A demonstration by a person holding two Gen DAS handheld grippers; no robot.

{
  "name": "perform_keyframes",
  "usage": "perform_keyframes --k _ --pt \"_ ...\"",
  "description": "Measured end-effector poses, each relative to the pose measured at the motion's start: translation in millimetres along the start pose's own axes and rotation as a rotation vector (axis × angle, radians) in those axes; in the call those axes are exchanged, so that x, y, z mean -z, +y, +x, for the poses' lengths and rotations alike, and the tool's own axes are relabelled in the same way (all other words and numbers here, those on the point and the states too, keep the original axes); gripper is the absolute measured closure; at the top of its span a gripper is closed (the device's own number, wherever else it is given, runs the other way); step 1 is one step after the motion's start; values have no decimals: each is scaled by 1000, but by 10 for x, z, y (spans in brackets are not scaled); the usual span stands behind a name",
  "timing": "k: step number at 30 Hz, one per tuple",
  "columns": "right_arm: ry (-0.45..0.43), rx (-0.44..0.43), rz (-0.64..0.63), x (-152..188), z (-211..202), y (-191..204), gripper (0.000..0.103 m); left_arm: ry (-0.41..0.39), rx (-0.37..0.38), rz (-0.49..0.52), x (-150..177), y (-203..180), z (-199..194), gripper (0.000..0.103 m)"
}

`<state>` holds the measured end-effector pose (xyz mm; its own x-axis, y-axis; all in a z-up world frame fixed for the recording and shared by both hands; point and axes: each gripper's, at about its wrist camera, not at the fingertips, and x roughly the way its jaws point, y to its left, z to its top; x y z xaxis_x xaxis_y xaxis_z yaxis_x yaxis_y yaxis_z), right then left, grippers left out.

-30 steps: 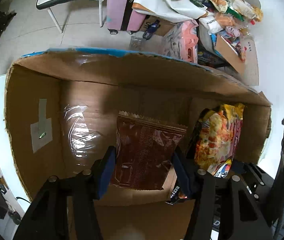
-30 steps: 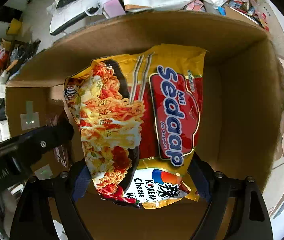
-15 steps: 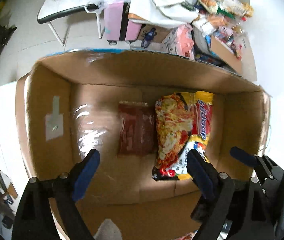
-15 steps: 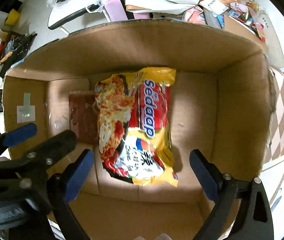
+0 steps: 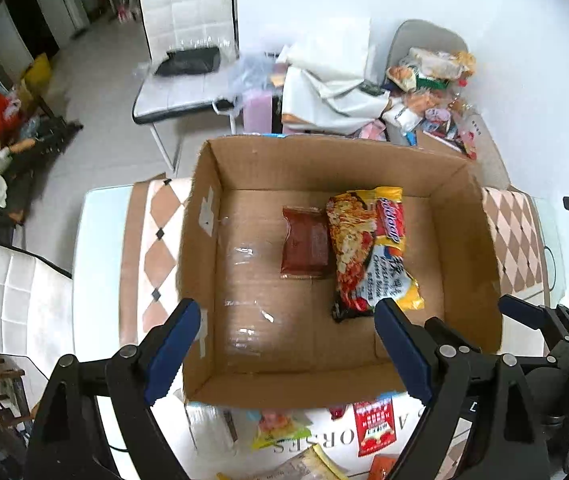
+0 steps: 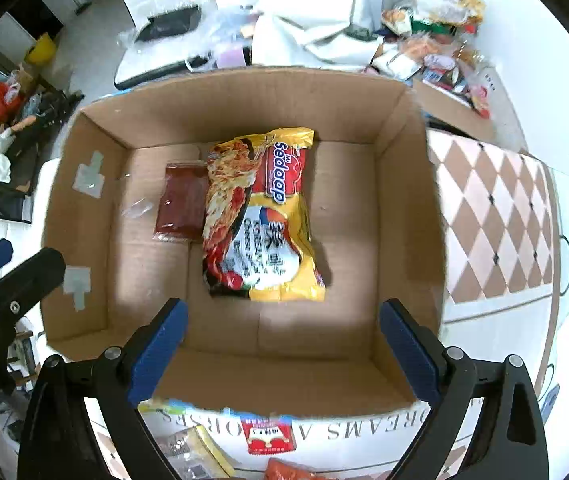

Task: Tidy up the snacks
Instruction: 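Open both tools to release the packets and lift out of the box, then grasp the clear cracker bag with left tool while right tool grasps the orange chip bag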

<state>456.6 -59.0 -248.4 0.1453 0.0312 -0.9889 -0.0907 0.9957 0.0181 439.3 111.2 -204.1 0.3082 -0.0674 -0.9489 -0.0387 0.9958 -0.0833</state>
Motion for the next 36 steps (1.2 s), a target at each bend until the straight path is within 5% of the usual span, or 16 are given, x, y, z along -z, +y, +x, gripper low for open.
perform_keyframes --k 14,21,25,30,36 --pt "-179 -22 16 716 -949 -217 5 -150 -29 20 621 -149 -824 14" --pt "-185 -81 40 959 -1205 -284 5 -190 -42 17 844 -204 -1119 14" --pt "-107 -143 79 1210 -1148 -359 5 -164 -43 -12 1077 -159 -1156 14" --pt "70 -205 130 1694 -689 -446 5 -26 -29 -62 1529 -46 -855 14" --pt "264 -134 -61 2210 29 -355 4 144 -50 -20 2047 -6 -278 14"
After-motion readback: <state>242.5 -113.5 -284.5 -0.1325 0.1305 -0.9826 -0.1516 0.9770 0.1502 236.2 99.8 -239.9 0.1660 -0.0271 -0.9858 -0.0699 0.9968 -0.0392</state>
